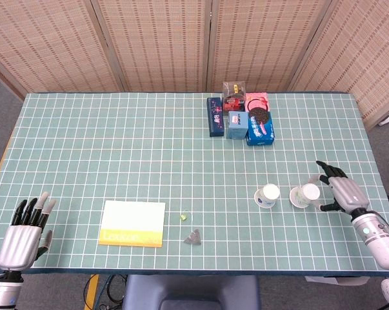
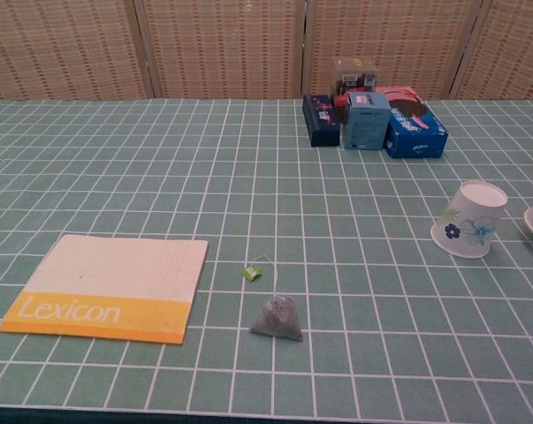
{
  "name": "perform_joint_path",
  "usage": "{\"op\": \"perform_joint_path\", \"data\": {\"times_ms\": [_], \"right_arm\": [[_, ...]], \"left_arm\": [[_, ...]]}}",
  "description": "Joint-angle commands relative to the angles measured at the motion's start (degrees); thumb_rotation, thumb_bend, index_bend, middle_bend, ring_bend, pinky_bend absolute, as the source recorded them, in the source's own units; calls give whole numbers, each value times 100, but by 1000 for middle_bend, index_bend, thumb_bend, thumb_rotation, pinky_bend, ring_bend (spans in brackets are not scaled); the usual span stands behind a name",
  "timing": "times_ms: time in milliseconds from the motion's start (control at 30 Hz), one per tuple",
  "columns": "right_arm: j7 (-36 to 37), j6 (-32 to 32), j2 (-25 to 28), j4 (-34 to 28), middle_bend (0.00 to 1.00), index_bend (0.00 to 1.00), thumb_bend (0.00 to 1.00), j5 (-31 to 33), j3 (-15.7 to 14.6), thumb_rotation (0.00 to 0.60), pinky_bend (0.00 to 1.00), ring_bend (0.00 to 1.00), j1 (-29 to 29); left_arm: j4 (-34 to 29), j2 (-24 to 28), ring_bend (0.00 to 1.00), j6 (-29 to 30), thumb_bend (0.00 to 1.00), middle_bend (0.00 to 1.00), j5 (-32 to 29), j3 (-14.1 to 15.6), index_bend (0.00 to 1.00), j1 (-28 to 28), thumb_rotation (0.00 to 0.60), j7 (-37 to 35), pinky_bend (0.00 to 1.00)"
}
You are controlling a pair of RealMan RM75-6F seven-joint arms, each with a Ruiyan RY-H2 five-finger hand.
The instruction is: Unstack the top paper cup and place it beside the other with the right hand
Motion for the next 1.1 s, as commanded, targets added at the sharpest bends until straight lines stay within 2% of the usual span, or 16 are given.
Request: {"op": "perform_joint_path", "data": {"times_ms": [33,700,1100], "right_arm": [[7,-115,-148,179,0,334,264,33,27,600,0,0,85],[23,-420,-397,435,0,331,250,119,7,600,0,0,208],[86,-234,-160,107,0,90,222,-17,4,600,0,0,155]], "left_arm": [[1,-1,0,-2,495,0,2,4,0,0,600,3,0],[-30,15,0,83,495,0,74,36,0,38,600,4,0],[-21,17,0,92,495,0,98,38,0,41,600,2,0]]}}
